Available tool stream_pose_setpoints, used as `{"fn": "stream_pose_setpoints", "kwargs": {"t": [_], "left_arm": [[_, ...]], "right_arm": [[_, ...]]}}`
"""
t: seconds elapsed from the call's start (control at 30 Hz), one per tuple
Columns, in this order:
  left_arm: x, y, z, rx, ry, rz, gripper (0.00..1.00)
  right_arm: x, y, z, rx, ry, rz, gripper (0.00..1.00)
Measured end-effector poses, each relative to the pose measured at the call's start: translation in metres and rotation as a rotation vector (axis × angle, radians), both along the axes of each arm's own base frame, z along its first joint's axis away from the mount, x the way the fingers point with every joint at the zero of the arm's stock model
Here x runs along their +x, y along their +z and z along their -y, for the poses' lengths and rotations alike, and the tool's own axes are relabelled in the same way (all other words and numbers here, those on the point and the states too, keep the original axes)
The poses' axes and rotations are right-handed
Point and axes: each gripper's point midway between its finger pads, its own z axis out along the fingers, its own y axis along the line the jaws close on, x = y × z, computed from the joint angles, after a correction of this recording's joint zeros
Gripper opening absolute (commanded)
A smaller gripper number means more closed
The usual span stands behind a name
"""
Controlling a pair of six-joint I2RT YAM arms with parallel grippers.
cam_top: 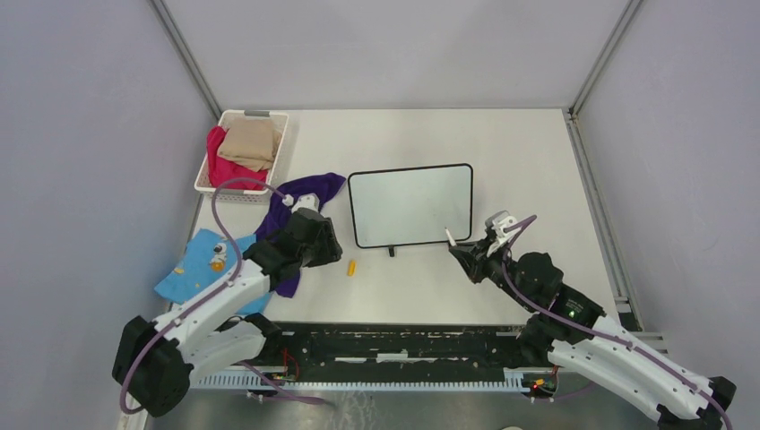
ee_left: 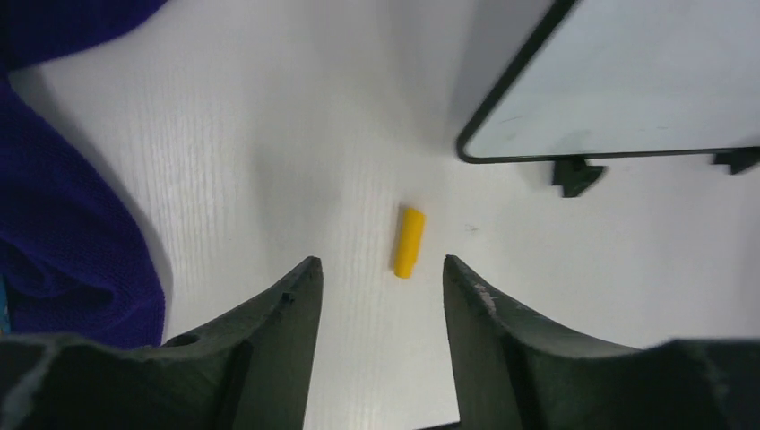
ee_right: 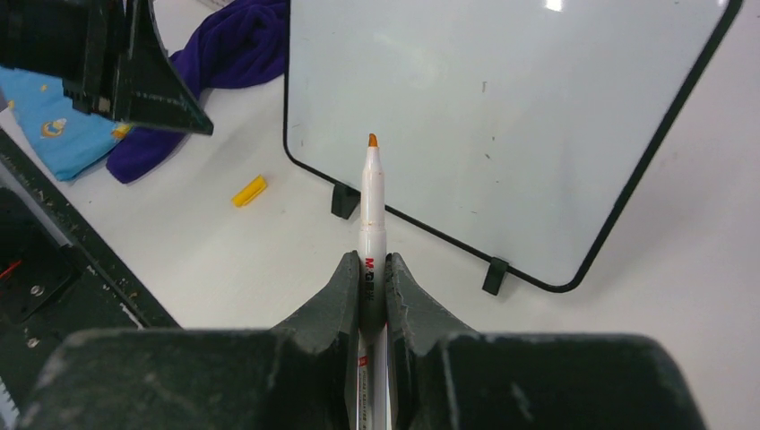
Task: Write a sentence on the whiteboard
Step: Place the pen cap at the center of the board, then write a sentence on the whiteboard.
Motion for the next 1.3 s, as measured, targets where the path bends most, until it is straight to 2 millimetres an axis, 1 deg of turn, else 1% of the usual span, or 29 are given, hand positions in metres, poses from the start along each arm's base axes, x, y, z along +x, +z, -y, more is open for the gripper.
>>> {"fn": "stream_pose_setpoints", "kwargs": {"t": [0.03, 0.1, 0.13, 0.17, 0.2, 0.3, 0.37, 0.47, 0.5, 0.57, 0.6, 0.7, 0.77, 0.83, 0.9, 1.07, 1.17, 1.3], "left_arm": [[0.002, 0.011, 0.002, -0.020, -0.007, 0.032, 0.67], [0.007, 0.043, 0.012, -0.094, -0.052, 0.123, 0.76], [0.008, 0.061, 0.018, -0.139, -0.084, 0.178, 0.83], [0.008, 0.081, 0.025, -0.188, -0.118, 0.234, 0.94], [0.008, 0.101, 0.030, -0.234, -0.153, 0.298, 0.99], [-0.001, 0.157, 0.051, -0.393, -0.277, 0.460, 1.00], [-0.008, 0.187, 0.060, -0.480, -0.339, 0.550, 1.00], [-0.018, 0.225, 0.074, -0.591, -0.431, 0.656, 1.00], [-0.021, 0.232, 0.078, -0.617, -0.461, 0.672, 1.00], [-0.028, 0.242, 0.093, -0.674, -0.553, 0.683, 0.99], [-0.030, 0.242, 0.099, -0.689, -0.588, 0.678, 0.98], [-0.036, 0.239, 0.119, -0.731, -0.686, 0.642, 0.95], [-0.039, 0.232, 0.129, -0.749, -0.719, 0.603, 0.94], [-0.041, 0.230, 0.135, -0.764, -0.747, 0.582, 0.92], [-0.046, 0.232, 0.140, -0.789, -0.782, 0.572, 0.87], [-0.057, 0.224, 0.157, -0.822, -0.871, 0.509, 0.77], [-0.068, 0.223, 0.165, -0.839, -0.925, 0.483, 0.69], [-0.076, 0.226, 0.169, -0.854, -0.962, 0.484, 0.60]], "right_arm": [[-0.002, 0.000, -0.002, -0.002, 0.018, -0.001, 0.00], [-0.006, -0.001, -0.008, -0.002, 0.058, -0.003, 0.00], [-0.008, 0.001, -0.012, 0.003, 0.082, -0.001, 0.00], [-0.011, 0.004, -0.018, 0.017, 0.119, 0.006, 0.00], [-0.011, 0.006, -0.019, 0.023, 0.125, 0.011, 0.00], [-0.019, 0.023, -0.036, 0.086, 0.216, 0.043, 0.00], [-0.023, 0.033, -0.048, 0.128, 0.271, 0.062, 0.00], [-0.027, 0.043, -0.064, 0.175, 0.339, 0.070, 0.00], [-0.028, 0.044, -0.069, 0.188, 0.361, 0.068, 0.00], [-0.029, 0.045, -0.078, 0.205, 0.392, 0.058, 0.00], [-0.030, 0.046, -0.081, 0.212, 0.408, 0.054, 0.00], [-0.030, 0.047, -0.091, 0.237, 0.438, 0.036, 0.00], [-0.031, 0.052, -0.095, 0.263, 0.448, 0.042, 0.00], [-0.032, 0.059, -0.097, 0.290, 0.460, 0.053, 0.00], [-0.033, 0.066, -0.100, 0.315, 0.474, 0.061, 0.00], [-0.038, 0.081, -0.108, 0.347, 0.516, 0.070, 0.00], [-0.041, 0.085, -0.110, 0.357, 0.537, 0.073, 0.00], [-0.043, 0.087, -0.111, 0.359, 0.548, 0.075, 0.00]]}}
